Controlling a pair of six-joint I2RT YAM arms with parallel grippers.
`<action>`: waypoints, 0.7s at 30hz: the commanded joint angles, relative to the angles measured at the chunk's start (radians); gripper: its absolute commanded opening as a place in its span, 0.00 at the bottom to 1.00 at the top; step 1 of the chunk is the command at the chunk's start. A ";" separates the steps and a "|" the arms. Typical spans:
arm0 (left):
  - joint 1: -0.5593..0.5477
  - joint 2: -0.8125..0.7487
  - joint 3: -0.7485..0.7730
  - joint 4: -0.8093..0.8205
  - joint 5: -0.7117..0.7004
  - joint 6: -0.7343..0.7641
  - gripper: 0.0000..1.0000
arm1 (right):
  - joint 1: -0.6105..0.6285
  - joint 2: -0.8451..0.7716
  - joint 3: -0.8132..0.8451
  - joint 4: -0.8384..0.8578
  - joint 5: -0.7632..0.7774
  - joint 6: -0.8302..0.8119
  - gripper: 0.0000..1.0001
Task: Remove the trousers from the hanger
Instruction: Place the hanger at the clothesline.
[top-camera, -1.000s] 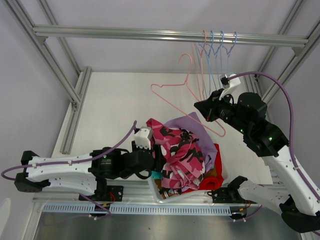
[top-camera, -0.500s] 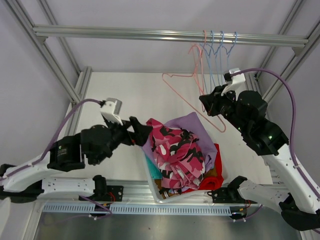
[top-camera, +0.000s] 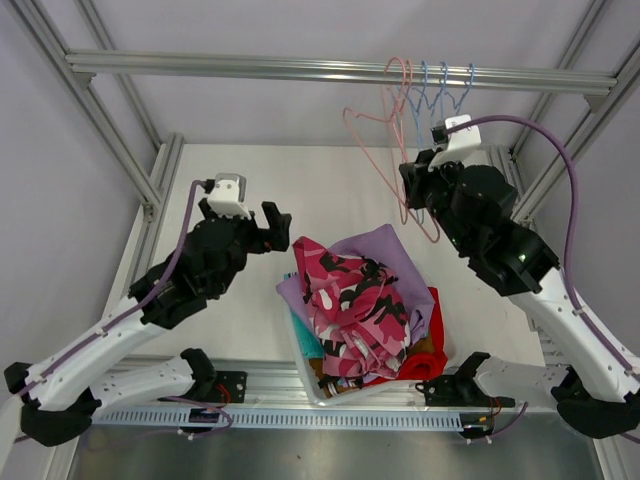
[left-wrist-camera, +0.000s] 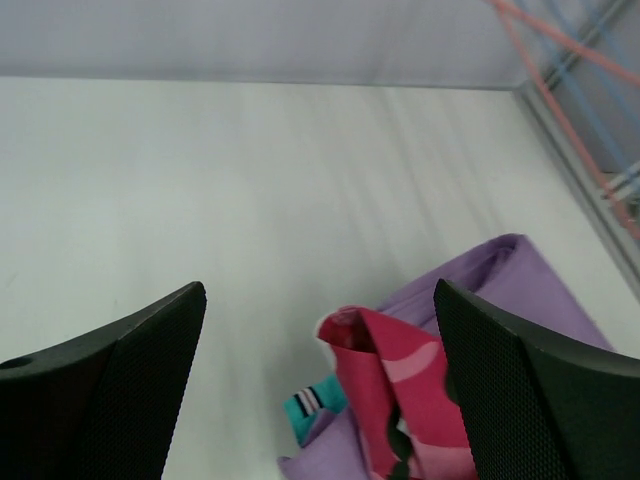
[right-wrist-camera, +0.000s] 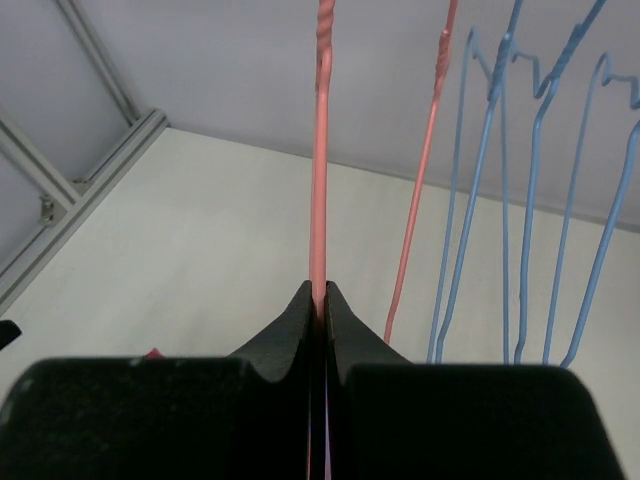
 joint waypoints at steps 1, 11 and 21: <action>0.089 -0.008 -0.044 0.082 0.064 0.041 0.99 | 0.008 0.060 0.072 0.088 0.096 -0.068 0.00; 0.137 -0.028 -0.044 0.062 0.105 0.027 0.99 | -0.027 0.230 0.159 0.177 0.115 -0.077 0.00; 0.178 -0.043 -0.048 0.053 0.133 0.015 1.00 | -0.048 0.299 0.086 0.263 0.154 -0.017 0.00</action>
